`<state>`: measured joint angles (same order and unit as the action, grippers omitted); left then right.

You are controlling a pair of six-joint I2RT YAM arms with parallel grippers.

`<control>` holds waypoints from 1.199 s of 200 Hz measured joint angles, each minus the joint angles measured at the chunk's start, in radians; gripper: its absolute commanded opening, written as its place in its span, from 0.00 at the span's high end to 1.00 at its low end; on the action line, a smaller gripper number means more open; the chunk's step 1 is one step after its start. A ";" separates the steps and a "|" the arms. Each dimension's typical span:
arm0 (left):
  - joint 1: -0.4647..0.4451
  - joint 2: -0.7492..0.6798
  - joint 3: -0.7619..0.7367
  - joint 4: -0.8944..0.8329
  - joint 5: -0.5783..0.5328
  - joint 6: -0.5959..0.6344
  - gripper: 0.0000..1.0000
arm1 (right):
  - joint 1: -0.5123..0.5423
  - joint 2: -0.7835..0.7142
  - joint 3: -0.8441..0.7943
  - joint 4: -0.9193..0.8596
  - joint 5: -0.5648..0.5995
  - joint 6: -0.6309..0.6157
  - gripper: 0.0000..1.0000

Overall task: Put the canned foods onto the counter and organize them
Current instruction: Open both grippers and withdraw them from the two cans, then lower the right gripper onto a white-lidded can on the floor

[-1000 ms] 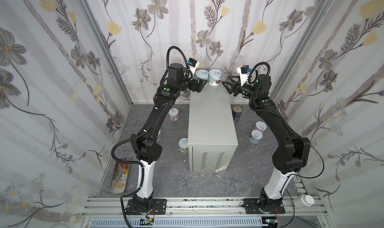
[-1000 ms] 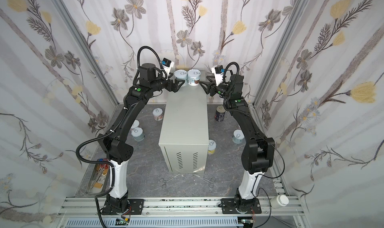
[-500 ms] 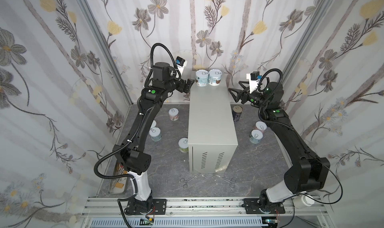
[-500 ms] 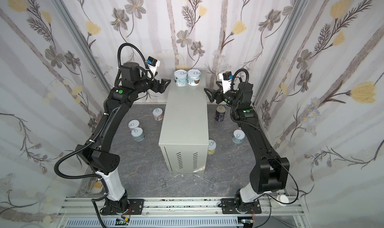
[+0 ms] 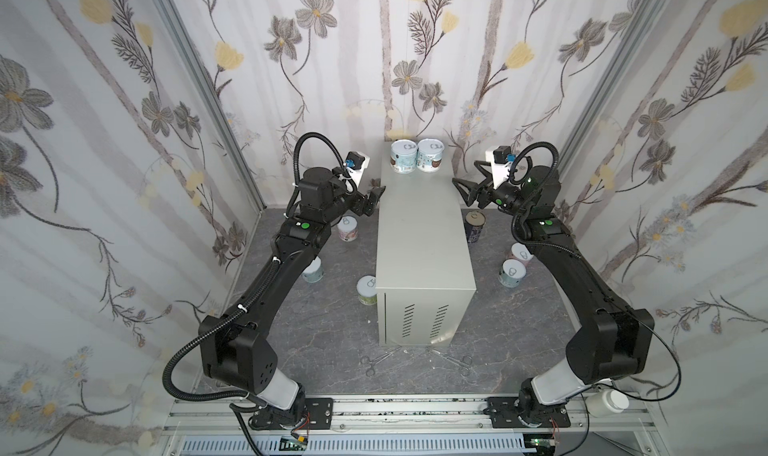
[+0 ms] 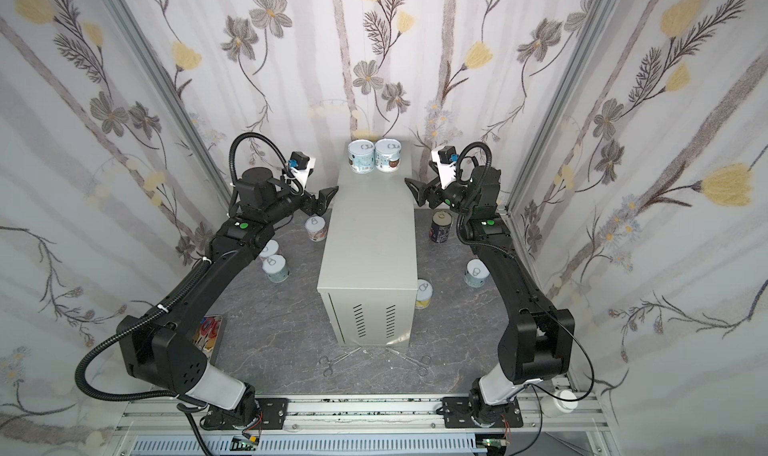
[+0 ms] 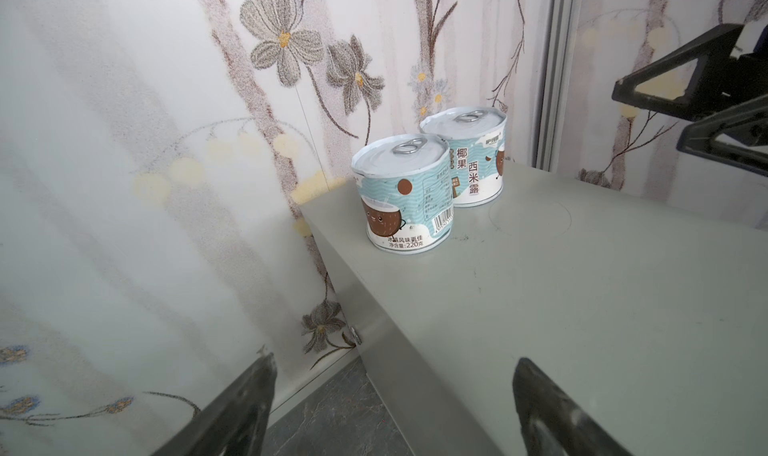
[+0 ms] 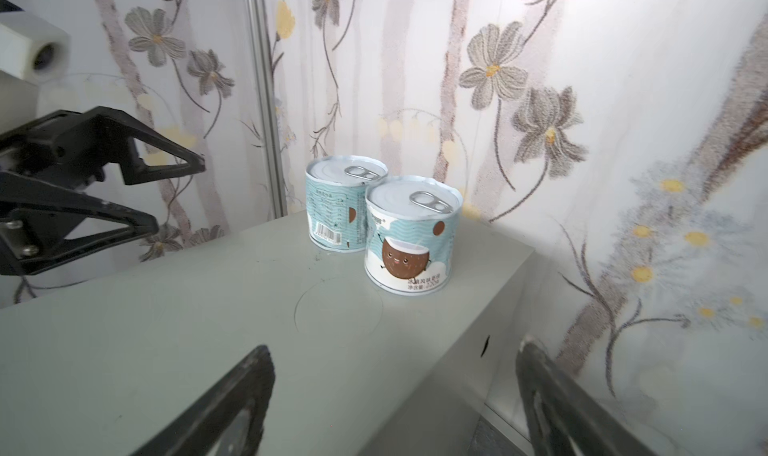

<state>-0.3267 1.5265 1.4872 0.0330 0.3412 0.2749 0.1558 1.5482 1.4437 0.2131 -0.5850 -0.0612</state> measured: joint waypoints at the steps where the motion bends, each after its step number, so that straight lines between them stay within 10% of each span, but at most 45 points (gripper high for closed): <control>1: 0.000 -0.003 -0.004 0.000 0.000 -0.002 0.10 | 0.000 -0.005 -0.004 -0.003 0.003 0.000 0.09; 106: 0.008 -0.238 -0.293 0.027 -0.139 -0.069 0.04 | -0.095 -0.343 -0.324 -0.551 0.596 0.366 0.13; 240: 0.041 -0.302 -0.377 -0.018 -0.138 -0.089 0.01 | -0.246 0.017 -0.264 -0.789 0.633 0.568 0.02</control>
<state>-0.2859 1.2247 1.1099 0.0151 0.2028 0.1864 -0.0902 1.5650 1.1793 -0.5762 0.0483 0.5068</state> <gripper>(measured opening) 0.986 0.982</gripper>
